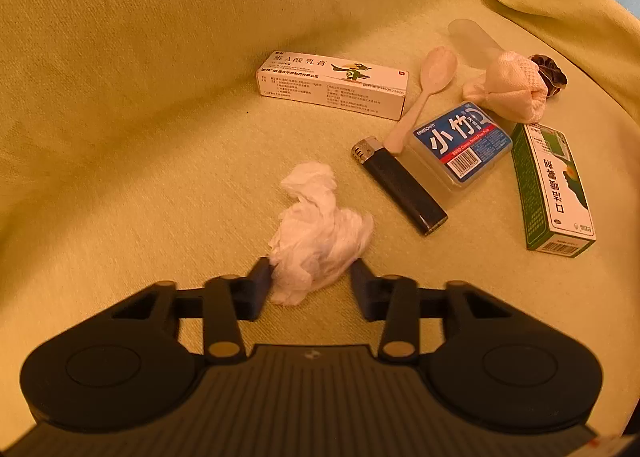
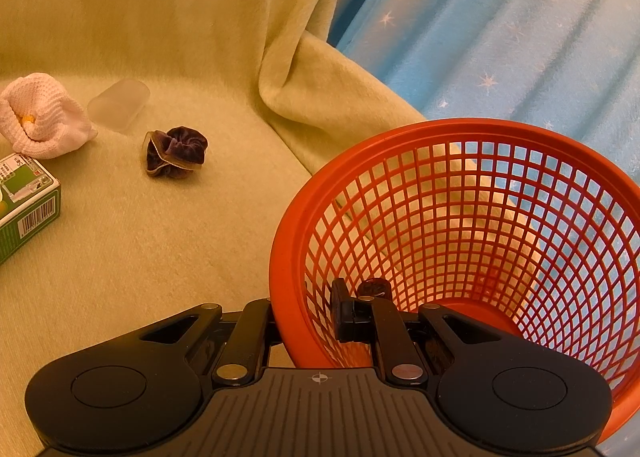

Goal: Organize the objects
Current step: 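Lower the left gripper onto the crumpled white tissue and grasp it, then carry the tissue over the wastebasket and open the left gripper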

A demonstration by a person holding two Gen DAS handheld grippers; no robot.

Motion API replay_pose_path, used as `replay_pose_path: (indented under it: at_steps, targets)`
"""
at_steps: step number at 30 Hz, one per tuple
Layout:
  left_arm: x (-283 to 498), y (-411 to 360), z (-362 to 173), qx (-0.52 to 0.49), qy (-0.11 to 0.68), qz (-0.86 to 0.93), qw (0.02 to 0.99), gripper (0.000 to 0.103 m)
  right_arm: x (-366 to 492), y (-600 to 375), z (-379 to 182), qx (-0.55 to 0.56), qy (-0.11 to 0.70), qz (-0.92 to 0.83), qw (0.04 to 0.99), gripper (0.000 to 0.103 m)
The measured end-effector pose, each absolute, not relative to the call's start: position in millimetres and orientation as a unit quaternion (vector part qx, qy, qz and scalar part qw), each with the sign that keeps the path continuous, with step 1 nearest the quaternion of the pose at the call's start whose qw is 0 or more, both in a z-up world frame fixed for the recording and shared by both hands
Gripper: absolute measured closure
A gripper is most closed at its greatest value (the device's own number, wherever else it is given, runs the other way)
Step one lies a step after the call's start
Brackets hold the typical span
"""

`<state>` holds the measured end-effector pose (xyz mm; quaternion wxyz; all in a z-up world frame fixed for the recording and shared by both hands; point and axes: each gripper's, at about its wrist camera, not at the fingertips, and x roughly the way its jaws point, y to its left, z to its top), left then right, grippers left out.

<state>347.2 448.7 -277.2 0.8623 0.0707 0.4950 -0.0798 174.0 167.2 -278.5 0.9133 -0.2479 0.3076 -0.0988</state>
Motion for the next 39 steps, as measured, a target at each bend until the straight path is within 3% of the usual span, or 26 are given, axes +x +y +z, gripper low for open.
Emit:
replay_pose_path:
  at_steps: [5,6,21,39]
  targets:
    - [345.4,449.5,-271.3,0.073,0.489,-0.08,0.866,0.08,174.5,167.7,-278.7,-0.248,0.308,-0.099,0.913,0.095]
    - [345.6,449.3,-269.7,0.074,0.486,-0.08,0.867,0.087,174.0,167.4,-278.6,-0.248,0.308,-0.099,0.913,0.095]
    - [347.2,423.8,-228.9,0.071,0.447,-0.115,0.884,0.087,174.2,167.8,-278.7,-0.249,0.308,-0.098,0.913,0.095]
    - [366.7,318.2,-179.5,0.057,0.399,-0.228,0.886,0.087,174.2,168.0,-278.8,-0.248,0.308,-0.099,0.913,0.095]
